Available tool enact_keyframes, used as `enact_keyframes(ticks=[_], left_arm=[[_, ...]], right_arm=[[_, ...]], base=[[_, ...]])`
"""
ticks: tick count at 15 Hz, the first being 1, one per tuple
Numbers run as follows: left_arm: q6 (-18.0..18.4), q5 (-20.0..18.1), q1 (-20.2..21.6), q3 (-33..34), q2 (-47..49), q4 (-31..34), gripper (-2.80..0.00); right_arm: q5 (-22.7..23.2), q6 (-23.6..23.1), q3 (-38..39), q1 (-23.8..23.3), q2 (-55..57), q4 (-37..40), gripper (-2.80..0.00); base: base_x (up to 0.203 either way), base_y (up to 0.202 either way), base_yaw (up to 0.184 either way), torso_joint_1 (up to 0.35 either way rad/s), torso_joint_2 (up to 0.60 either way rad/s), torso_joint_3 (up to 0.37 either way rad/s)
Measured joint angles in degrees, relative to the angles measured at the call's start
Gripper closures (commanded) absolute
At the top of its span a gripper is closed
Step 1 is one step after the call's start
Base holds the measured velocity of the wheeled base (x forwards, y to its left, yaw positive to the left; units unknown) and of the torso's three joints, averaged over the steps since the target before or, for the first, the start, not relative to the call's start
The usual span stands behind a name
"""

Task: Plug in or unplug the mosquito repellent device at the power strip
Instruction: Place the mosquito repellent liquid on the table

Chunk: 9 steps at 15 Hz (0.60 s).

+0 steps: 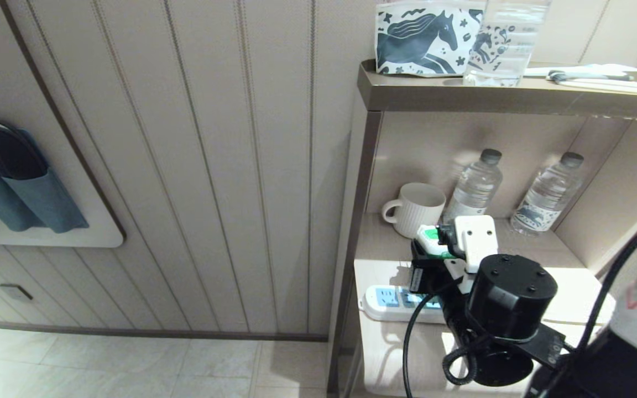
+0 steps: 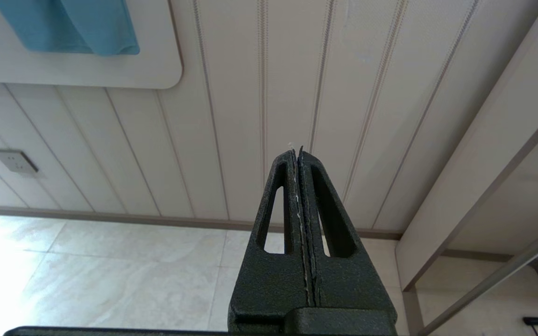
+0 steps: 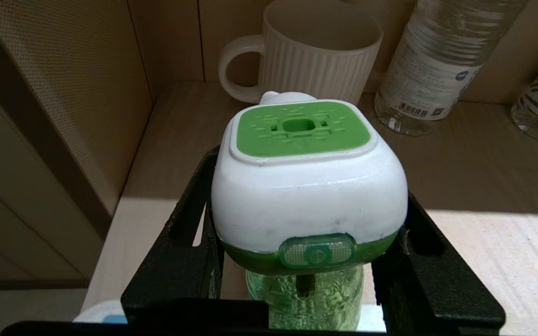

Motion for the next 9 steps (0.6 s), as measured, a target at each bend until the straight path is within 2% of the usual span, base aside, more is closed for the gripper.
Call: enact_keyframes(ticks=[9], left_arm=[[-0.03,0.00,0.00,0.00,0.00,0.00,0.00]], right_arm=[[-1.61,-0.01,-4.72,0.39,7.35,-1.73,0.00]], base=[[0.000,0.000,0.000,0.000,0.00,0.000]])
